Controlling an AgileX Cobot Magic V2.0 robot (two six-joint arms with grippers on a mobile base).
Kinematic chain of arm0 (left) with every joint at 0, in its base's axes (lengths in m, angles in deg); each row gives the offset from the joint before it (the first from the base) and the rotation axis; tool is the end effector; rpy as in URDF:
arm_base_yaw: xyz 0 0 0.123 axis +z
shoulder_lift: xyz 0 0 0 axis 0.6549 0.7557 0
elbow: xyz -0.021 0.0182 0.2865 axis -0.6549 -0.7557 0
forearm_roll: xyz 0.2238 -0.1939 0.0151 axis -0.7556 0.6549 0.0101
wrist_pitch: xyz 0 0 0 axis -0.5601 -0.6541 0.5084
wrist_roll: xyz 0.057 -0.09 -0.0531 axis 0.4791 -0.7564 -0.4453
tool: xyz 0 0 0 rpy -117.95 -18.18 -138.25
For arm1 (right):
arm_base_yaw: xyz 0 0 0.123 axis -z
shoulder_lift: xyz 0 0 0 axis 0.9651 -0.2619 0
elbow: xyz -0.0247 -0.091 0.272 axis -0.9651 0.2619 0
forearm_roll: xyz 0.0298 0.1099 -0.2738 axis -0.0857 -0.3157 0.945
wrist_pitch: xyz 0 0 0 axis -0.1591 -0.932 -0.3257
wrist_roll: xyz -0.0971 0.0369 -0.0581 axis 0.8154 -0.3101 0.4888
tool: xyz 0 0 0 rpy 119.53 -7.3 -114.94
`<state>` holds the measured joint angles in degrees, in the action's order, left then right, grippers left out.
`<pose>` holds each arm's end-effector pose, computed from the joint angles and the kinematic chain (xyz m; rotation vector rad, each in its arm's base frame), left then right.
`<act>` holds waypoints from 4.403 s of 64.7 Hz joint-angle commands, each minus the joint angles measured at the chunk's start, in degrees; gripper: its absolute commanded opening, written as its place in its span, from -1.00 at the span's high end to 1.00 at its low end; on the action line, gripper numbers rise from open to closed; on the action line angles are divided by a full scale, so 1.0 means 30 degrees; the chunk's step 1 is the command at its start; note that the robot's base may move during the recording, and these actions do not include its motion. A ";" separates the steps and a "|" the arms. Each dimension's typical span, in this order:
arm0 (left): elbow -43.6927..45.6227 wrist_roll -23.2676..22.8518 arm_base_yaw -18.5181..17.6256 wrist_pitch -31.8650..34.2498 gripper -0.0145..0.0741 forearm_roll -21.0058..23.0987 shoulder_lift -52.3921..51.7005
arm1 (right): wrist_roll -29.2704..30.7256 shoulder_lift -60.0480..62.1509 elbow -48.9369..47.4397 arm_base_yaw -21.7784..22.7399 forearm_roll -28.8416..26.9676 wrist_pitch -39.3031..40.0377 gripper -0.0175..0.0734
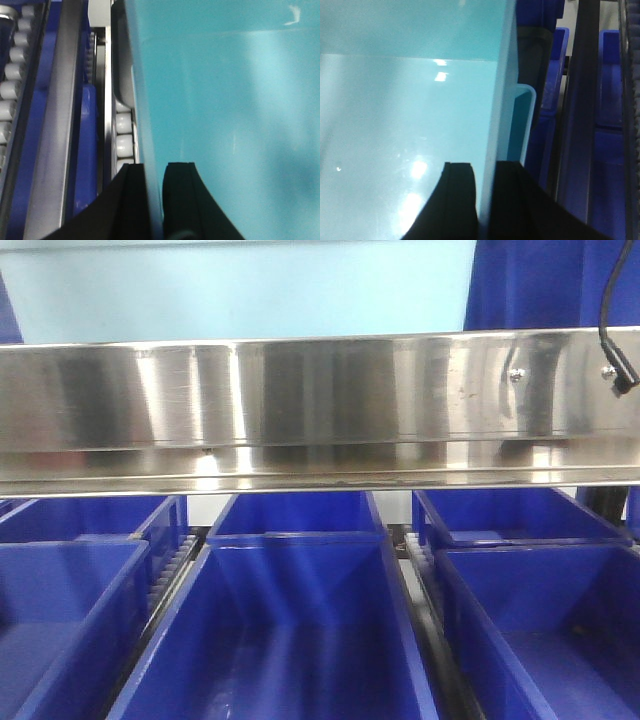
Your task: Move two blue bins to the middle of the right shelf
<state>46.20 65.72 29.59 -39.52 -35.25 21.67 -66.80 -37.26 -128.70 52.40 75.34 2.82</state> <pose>0.4190 -0.0745 0.4508 0.0223 2.3713 -0.0749 0.4139 0.1887 0.4464 -0.2791 2.2349 0.4843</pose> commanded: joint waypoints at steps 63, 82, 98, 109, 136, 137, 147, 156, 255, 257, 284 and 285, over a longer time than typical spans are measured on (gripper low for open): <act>-0.0340 0.0309 0.0103 0.0011 0.92 -0.1167 0.0292 | 0.0239 -0.0660 -0.0151 -0.0004 -0.0773 -0.2341 0.95; -0.0874 0.0309 0.0103 0.0011 0.92 -0.1261 0.1060 | 0.0239 -0.1440 -0.0151 -0.0004 -0.0089 -0.2425 0.95; -0.0874 0.0309 0.0103 0.0011 0.92 -0.1494 0.2127 | 0.0239 -0.1521 -0.0151 0.0036 0.1292 -0.2464 0.95; -0.0874 0.0309 0.0103 0.0011 0.70 -0.1581 0.2246 | 0.0239 -0.1729 -0.0151 0.0240 0.1292 -0.2992 0.77; -0.0874 0.0354 0.0103 0.0011 -0.72 -0.2128 0.2246 | 0.0239 -0.1778 -0.0151 0.0240 0.1292 -0.3215 -0.60; -0.0874 0.0354 0.0103 0.0011 -0.71 -0.2128 0.2246 | 0.0239 -0.1778 -0.0151 0.0240 0.1292 -0.3268 -0.59; -0.0874 0.0354 0.0103 0.0011 -0.70 -0.2128 0.2246 | 0.0239 -0.1822 -0.0151 0.0240 0.1292 -0.4041 -0.59; -0.0874 0.0354 0.0103 0.0011 -0.70 -0.2128 0.2246 | 0.0239 -0.2004 -0.0151 0.0240 0.1067 -0.4041 -0.59; -0.4813 0.0229 0.0103 0.2136 0.92 0.0678 0.2044 | 0.0239 -0.2993 0.1085 -0.0310 0.0781 -0.1500 0.95; -0.4601 0.0229 0.0103 0.2205 0.92 0.0678 0.1958 | 0.0239 -0.2885 0.1085 -0.0310 0.0781 -0.1269 0.95; -0.1262 0.0229 0.0103 0.4333 0.92 0.1261 -0.0262 | 0.0239 -0.0704 -0.0976 -0.0310 0.1545 0.1879 0.95; -0.1169 0.0229 0.0103 0.4448 0.92 0.1262 -0.0360 | 0.0239 -0.0604 -0.1185 -0.0310 0.1588 0.2033 0.95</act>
<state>39.92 64.71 30.09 -29.97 -34.78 24.61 -66.63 -41.99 -128.95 51.36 78.18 1.34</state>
